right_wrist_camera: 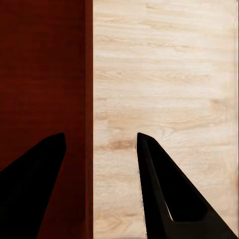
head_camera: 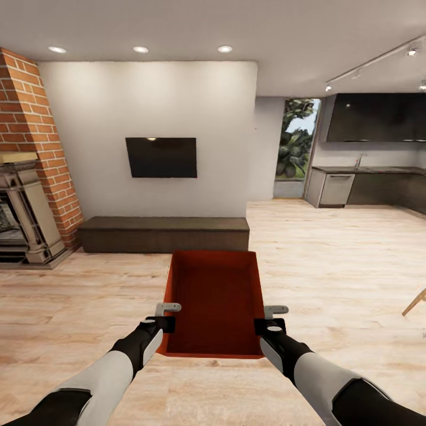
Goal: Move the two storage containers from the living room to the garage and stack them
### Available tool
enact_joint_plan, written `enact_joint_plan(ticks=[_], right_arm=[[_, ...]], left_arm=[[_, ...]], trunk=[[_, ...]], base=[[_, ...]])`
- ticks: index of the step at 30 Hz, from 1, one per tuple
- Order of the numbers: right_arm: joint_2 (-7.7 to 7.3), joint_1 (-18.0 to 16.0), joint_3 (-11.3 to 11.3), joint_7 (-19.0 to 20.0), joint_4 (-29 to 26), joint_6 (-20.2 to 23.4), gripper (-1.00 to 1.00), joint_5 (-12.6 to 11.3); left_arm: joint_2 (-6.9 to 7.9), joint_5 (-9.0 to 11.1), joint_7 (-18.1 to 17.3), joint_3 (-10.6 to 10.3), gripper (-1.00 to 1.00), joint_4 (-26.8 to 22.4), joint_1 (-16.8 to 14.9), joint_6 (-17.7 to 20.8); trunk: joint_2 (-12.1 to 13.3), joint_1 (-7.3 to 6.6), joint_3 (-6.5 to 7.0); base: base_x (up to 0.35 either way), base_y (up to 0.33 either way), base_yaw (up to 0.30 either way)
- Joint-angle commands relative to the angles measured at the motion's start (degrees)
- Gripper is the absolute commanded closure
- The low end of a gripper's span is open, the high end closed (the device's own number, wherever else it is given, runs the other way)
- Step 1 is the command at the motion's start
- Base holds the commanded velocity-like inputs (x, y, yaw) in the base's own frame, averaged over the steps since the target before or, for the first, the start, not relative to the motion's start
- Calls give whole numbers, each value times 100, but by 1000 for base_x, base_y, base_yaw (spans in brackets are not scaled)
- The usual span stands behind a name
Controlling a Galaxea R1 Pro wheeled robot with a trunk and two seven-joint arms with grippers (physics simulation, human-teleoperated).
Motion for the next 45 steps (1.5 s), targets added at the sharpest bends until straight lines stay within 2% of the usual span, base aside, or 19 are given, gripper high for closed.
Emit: enact_joint_plan(ticks=[1, 45], right_arm=[[0, -9, -163, 233, -31, 27, 100, 25], [0, -9, -163, 233, -31, 27, 100, 25]], left_arm=[[3, -44, 53, 56, 100, -9, 2, 43], [9, -44, 53, 62, 100, -9, 2, 43]], trunk=[[-10, 2, -10], [-10, 2, -10]], base=[[0, 0, -291], [0, 0, -292]])
